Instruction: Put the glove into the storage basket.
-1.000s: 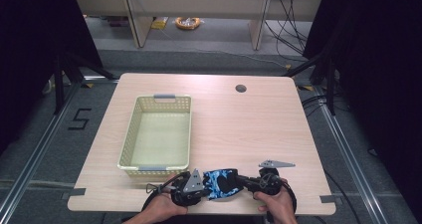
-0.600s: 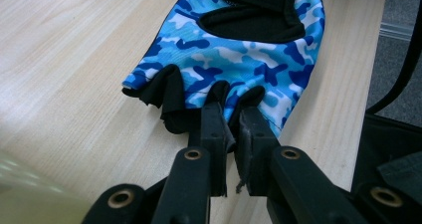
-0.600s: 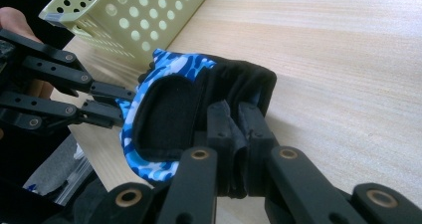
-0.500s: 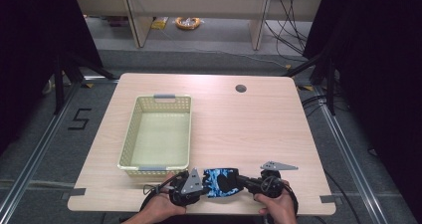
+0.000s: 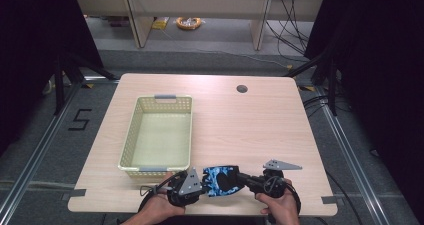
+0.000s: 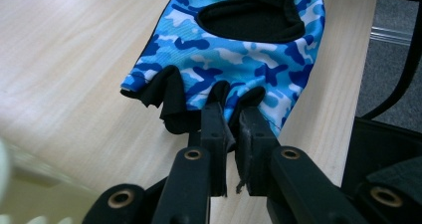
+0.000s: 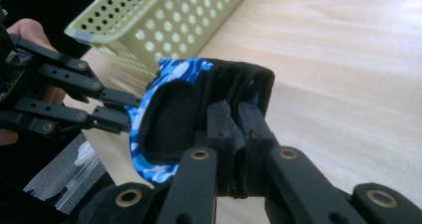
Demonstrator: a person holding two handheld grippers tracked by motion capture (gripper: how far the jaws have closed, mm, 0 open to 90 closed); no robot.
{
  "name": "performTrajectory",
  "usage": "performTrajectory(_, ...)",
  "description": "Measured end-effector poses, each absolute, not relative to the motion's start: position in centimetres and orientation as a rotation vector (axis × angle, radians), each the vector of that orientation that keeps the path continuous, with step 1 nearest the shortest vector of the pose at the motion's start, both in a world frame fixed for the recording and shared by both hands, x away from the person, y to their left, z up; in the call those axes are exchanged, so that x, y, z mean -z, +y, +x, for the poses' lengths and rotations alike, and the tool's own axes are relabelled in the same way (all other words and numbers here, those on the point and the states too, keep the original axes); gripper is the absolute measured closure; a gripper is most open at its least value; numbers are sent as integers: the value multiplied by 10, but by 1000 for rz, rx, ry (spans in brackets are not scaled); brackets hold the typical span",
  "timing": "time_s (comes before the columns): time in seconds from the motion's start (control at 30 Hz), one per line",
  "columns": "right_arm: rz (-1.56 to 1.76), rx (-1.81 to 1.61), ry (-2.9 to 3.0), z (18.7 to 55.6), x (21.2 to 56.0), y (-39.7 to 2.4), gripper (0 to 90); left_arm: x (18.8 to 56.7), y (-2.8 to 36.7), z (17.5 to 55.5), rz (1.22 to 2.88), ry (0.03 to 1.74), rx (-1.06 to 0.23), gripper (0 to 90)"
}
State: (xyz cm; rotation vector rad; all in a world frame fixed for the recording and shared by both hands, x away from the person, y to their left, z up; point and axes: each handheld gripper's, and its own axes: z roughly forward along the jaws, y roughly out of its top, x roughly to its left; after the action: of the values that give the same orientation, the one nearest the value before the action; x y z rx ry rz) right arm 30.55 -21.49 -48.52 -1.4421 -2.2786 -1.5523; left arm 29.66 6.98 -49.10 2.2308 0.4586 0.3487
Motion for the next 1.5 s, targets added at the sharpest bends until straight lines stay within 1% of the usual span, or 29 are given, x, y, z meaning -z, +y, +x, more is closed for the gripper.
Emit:
performTrajectory(0.17,-1415,1604,-2316,306,474,-213,858,478,74,297,2219,461,-358,822)
performTrajectory(0.27,-1441,1611,-2266,302,466,-211,858,470,77,300,2210,438,-387,822)
performTrajectory(0.37,-1417,1657,-2301,304,458,-213,858,460,79,301,2192,453,-387,822)
performTrajectory(0.4,-1420,1654,-2310,304,454,-211,858,457,79,301,2163,468,-376,822)
performTrajectory(0.43,-1406,1661,-2330,306,451,-211,858,452,81,302,2183,449,-397,822)
performTrajectory(0.57,-1406,1666,-2312,308,435,-205,858,435,89,307,2183,470,-366,821)
performTrajectory(0.6,-1380,1687,-2322,309,429,-204,858,434,90,308,2160,483,-358,821)
performTrajectory(0.63,-1369,1689,-2336,310,425,-202,859,430,93,310,2167,472,-374,821)
performTrajectory(0.73,-1317,1719,-2374,315,412,-191,858,422,102,314,2176,491,-378,821)
performTrajectory(0.8,-1297,1723,-2386,320,406,-184,858,417,108,317,2169,514,-356,821)
performTrajectory(0.9,-1299,1720,-2361,325,396,-174,858,411,120,322,2157,543,-379,827)
performTrajectory(1.1,-1179,1728,-2445,338,380,-147,860,403,140,330,2169,575,-411,831)
performTrajectory(1.27,-1151,1716,-2448,348,365,-128,861,397,155,334,2133,625,-435,833)
performTrajectory(1.4,-1108,1712,-2483,361,357,-111,861,394,170,337,2126,639,-474,835)
performTrajectory(1.5,-1095,1692,-2479,368,358,-99,861,395,183,338,2134,664,-481,835)
